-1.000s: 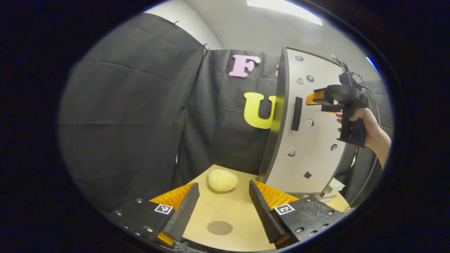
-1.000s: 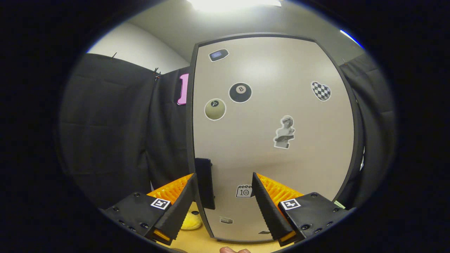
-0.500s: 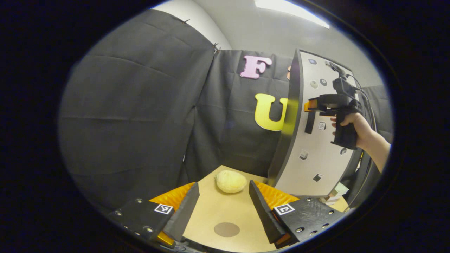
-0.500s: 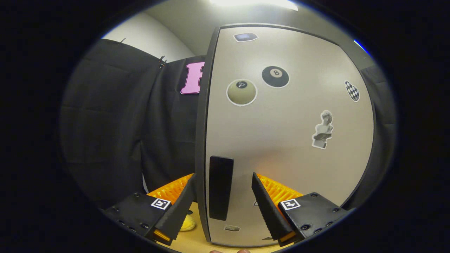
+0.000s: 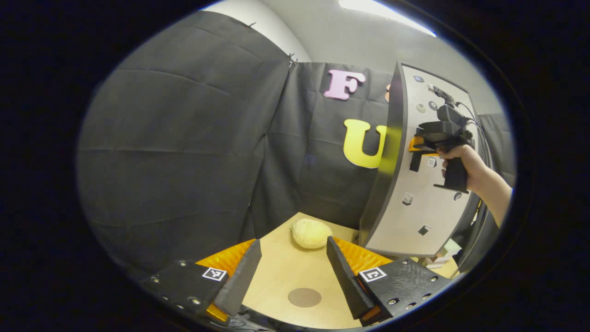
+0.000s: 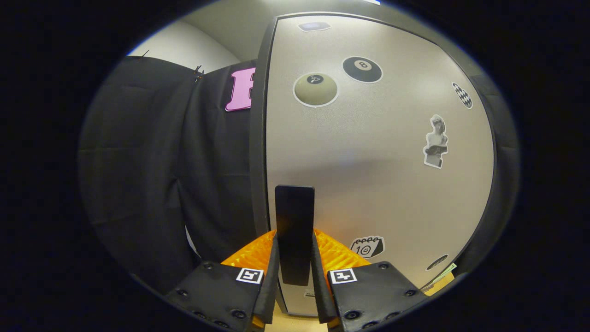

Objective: Open the cabinet door with the right hand, grasp the bottle in the cabinet with the left hand and place it on the coaster, then close the cabinet door with the right hand.

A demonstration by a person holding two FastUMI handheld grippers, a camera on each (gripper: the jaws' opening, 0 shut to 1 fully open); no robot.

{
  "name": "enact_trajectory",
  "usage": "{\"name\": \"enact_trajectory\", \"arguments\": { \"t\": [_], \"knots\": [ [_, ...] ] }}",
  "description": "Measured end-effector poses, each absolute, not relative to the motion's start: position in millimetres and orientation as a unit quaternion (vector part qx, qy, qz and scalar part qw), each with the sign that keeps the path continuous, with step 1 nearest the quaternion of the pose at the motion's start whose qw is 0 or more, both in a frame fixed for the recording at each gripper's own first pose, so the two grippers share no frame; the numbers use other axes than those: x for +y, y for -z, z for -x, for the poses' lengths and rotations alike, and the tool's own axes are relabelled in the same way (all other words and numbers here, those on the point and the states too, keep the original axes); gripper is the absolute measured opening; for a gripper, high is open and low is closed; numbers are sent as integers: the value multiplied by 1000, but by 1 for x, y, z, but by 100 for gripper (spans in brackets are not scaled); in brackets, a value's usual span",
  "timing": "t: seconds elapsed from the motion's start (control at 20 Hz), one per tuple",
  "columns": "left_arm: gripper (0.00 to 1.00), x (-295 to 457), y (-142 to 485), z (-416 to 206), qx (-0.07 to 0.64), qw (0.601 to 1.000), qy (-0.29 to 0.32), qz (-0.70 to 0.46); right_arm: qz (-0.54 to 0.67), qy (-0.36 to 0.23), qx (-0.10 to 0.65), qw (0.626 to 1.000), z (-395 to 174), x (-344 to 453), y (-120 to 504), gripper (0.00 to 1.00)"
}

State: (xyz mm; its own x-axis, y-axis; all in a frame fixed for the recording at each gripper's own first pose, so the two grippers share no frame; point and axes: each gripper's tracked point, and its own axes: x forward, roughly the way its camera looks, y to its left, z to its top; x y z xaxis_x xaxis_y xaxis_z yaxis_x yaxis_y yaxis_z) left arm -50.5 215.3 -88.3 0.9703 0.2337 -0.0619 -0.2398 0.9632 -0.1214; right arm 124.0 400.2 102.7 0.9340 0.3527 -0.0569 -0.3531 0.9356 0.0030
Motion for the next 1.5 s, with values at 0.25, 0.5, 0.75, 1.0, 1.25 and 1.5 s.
{"name": "enact_trajectory", "arguments": {
  "t": [0.25,0.5,0.75,1.0,1.25,1.5],
  "knots": [
    [86,213,88,57,25,991,-119,56,2,-192,34,981,-123,400,-102,34],
    [86,198,89,56,29,993,-106,53,4,-242,31,970,-112,398,-102,17],
    [86,178,84,59,28,995,-85,40,14,-285,31,958,-81,392,-102,17],
    [86,160,86,65,29,997,-67,30,7,-313,22,949,-49,369,-99,17],
    [86,138,85,59,34,998,-42,23,-9,-335,33,942,-44,351,-96,16],
    [86,114,79,52,33,999,-16,2,-23,-335,42,941,-40,340,-95,17]
  ]
}}
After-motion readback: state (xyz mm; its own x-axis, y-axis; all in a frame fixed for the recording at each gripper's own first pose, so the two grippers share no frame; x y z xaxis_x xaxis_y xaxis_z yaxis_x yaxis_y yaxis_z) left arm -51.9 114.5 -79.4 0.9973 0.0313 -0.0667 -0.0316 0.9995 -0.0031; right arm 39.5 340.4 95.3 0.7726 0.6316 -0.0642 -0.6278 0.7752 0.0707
